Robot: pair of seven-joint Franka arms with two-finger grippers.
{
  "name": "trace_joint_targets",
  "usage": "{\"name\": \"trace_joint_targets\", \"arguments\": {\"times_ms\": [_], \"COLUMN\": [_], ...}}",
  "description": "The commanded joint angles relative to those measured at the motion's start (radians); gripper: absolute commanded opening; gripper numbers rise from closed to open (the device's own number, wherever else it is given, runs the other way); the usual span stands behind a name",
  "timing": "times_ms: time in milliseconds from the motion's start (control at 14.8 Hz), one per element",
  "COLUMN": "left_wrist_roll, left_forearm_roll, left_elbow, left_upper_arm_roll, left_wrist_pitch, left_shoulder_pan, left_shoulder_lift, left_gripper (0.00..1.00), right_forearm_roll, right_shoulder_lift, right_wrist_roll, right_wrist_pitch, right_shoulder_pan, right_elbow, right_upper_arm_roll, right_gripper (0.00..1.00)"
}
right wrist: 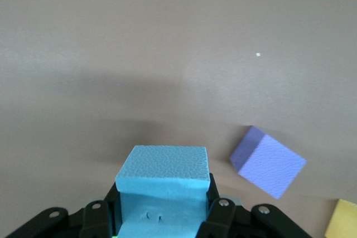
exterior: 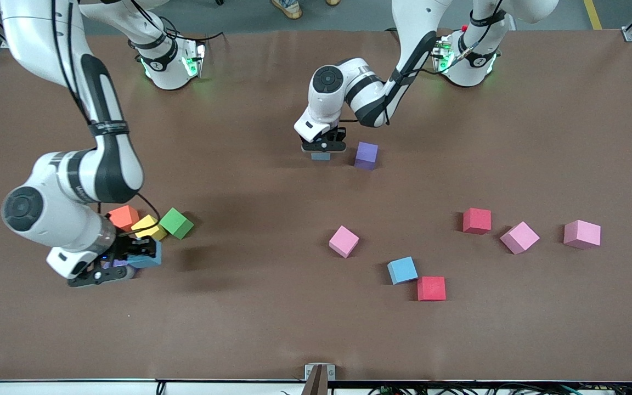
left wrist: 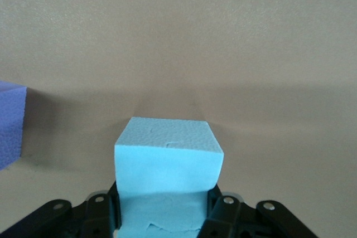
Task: Arrange 11 blocks into digit 3
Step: 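Place the blue cube beside the purple cube with the left gripper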
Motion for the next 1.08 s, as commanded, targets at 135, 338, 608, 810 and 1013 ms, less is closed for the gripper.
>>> {"name": "trace_joint_targets", "arguments": {"times_ms": [135,338,608,810,1013], "left_wrist_roll": [-0.012,-0.014,-0.017,-0.079,-0.127], "left_forearm_roll": [0.014,0.012,0.011,0.009,0.012], "left_elbow": [-0.021,-0.021,-0.013,-0.007,-0.009], "left_upper_arm_roll": [0.000,0.002,0.003,0.005,0.005], "left_wrist_pitch": [0.021,0.021,0.019,0.016,0.009], "left_shoulder_pan": [0.003,0.009,0.006,0.007,0.007], "left_shoulder_lift": [-0.005,-0.010,-0.005,-0.014,-0.054], "left_gripper": [0.28,0.28,0.79,1.00,1.00], "right_forearm_roll": [0.004,0.002,0.016,0.016,0.018], "right_shoulder_lift": [0.007,0.007,0.010,0.010,0.008], "right_wrist_roll": [0.003,-0.004,0.013,0.041,0.059], "right_wrist_pitch": [-0.011,-0.013,-0.015,-0.015,-0.016], "right_shoulder_pan": [0.002,0.001,-0.021,-0.018,-0.008], "right_elbow": [0.041,0.046,0.066,0.067,0.066], "right_upper_arm_roll": [0.016,0.016,0.016,0.017,0.017], "right_gripper": [0.25,0.16,0.12,0.16,0.16]}}
